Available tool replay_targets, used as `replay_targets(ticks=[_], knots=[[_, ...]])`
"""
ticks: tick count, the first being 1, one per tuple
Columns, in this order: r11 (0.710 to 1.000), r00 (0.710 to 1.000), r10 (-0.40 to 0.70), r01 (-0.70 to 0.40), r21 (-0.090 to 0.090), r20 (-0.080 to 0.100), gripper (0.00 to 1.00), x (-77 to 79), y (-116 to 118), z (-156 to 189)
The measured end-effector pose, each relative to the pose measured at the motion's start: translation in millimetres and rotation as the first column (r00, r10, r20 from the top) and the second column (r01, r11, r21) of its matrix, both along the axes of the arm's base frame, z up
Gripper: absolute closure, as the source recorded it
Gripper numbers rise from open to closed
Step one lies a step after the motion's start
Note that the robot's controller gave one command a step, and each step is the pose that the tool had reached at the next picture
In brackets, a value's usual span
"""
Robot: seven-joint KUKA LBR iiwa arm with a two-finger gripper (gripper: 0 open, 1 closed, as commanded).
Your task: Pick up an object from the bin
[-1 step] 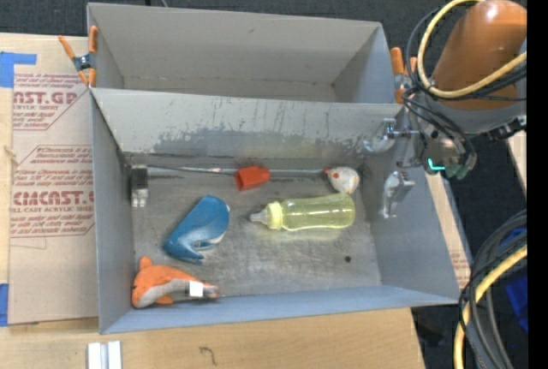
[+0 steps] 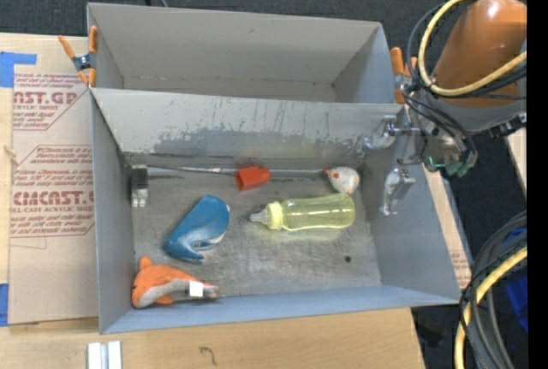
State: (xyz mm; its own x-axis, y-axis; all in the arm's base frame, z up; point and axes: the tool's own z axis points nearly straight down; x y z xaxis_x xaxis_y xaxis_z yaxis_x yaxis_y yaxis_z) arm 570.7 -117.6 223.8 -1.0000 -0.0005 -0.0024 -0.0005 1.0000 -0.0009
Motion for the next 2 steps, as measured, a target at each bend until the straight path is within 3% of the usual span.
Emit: replay_targets(ticks=[1,2], knots=[[1.000,1.000,0.024,-0.024,-0.002,0.007,0.00,10.6,17,-53],[0.999,0.999,-0.037,0.037,0.001,-0.009,1.00,23.2,33,-145]])
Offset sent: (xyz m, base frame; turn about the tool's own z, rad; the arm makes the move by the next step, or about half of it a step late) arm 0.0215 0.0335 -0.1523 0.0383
